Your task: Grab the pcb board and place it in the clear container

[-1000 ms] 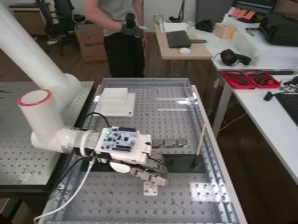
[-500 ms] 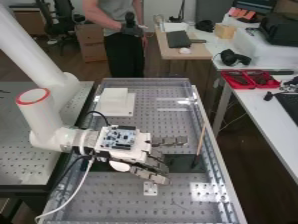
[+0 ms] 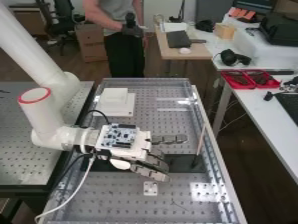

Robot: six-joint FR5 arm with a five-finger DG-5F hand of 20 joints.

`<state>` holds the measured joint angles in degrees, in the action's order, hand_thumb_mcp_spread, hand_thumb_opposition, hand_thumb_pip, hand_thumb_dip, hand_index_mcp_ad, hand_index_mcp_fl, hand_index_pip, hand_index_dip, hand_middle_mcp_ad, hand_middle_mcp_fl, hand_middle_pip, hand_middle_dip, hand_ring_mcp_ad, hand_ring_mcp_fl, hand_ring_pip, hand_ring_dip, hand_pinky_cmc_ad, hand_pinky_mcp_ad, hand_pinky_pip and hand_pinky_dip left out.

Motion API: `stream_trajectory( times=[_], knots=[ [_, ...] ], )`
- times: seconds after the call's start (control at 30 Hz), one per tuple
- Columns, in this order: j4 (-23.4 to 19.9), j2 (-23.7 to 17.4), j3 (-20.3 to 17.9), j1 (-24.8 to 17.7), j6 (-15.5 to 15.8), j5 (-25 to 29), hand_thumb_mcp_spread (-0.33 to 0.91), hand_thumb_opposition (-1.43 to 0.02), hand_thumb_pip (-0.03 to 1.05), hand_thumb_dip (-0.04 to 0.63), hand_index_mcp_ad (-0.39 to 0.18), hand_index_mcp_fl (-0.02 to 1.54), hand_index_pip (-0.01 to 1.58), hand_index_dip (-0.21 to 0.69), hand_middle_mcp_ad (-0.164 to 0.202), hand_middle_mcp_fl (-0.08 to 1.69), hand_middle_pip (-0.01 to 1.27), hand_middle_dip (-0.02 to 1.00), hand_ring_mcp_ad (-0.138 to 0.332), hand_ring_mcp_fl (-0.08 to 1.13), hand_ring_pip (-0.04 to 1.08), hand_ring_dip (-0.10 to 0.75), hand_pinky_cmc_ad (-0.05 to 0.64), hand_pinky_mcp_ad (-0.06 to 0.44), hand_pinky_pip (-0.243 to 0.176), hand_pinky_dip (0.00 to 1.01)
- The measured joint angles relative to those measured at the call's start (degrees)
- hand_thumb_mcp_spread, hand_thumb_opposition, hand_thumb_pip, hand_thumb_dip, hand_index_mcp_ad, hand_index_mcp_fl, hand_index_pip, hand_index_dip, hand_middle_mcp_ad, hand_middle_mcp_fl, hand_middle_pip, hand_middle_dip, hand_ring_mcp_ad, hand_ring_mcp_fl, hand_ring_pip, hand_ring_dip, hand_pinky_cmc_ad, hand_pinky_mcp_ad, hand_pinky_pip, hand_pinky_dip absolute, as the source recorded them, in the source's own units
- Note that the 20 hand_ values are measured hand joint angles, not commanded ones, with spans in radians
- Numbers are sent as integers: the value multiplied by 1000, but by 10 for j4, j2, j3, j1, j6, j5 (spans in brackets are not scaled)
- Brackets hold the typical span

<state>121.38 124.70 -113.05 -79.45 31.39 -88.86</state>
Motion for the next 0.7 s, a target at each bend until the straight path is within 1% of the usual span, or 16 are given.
stream_trajectory(
  times=[0.2, 0.23, 0.3, 0.4, 0.47, 0.5, 0.53, 0.57, 0.6, 0.63, 0.7],
  knots=[
    [-7, 1, -1, -1, 7, 7, 590, -965, 796, 379, -202, 37, 103, -187, 23, 382, 927, 857, 23, 379, 422, 658, 417, 152, 66, 192],
    [-11, 1, -2, -2, 8, 10, 590, -965, 796, 379, -202, 37, 103, -187, 23, 372, 937, 857, 19, 393, 419, 654, 415, 152, 66, 192],
    [-17, 2, -3, -2, 9, 12, 590, -965, 796, 379, -201, 37, 103, -187, 19, 447, 942, 857, 24, 426, 426, 654, 417, 152, 66, 192],
    [-25, 3, -5, -3, 9, 16, 593, -965, 796, 379, -201, 37, 103, -188, 23, 494, 942, 857, 19, 485, 424, 651, 417, 155, 66, 192],
    [-27, 3, -5, -4, 9, 18, 590, -965, 796, 380, -201, 38, 103, -187, 23, 543, 974, 855, 17, 543, 428, 642, 417, 164, 66, 192],
    [-27, 3, -5, -4, 9, 18, 595, -965, 792, 379, -201, 37, 103, -187, 24, 531, 986, 848, 23, 557, 422, 642, 417, 164, 66, 192],
    [-27, 3, -5, -4, 9, 18, 611, -965, 792, 382, -202, 38, 103, -187, 21, 545, 990, 853, 2, 564, 421, 642, 417, 164, 66, 192],
    [-27, 3, -5, -5, 9, 18, 620, -963, 792, 384, -202, 37, 103, -188, 23, 553, 993, 848, 7, 572, 422, 642, 417, 164, 66, 192],
    [-26, 3, -6, -5, 9, 18, 616, -962, 792, 384, -201, 37, 103, -187, 24, 553, 993, 852, -2, 595, 414, 642, 417, 164, 66, 192],
    [-27, 3, -6, -5, 8, 19, 620, -965, 792, 386, -202, 37, 103, -187, 19, 560, 993, 848, -10, 593, 414, 642, 417, 168, 66, 192],
    [-27, 2, -6, -6, 8, 20, 616, -965, 792, 380, -202, 37, 103, -188, 23, 557, 997, 848, -12, 607, 417, 642, 414, 166, 66, 192]
  ],
)
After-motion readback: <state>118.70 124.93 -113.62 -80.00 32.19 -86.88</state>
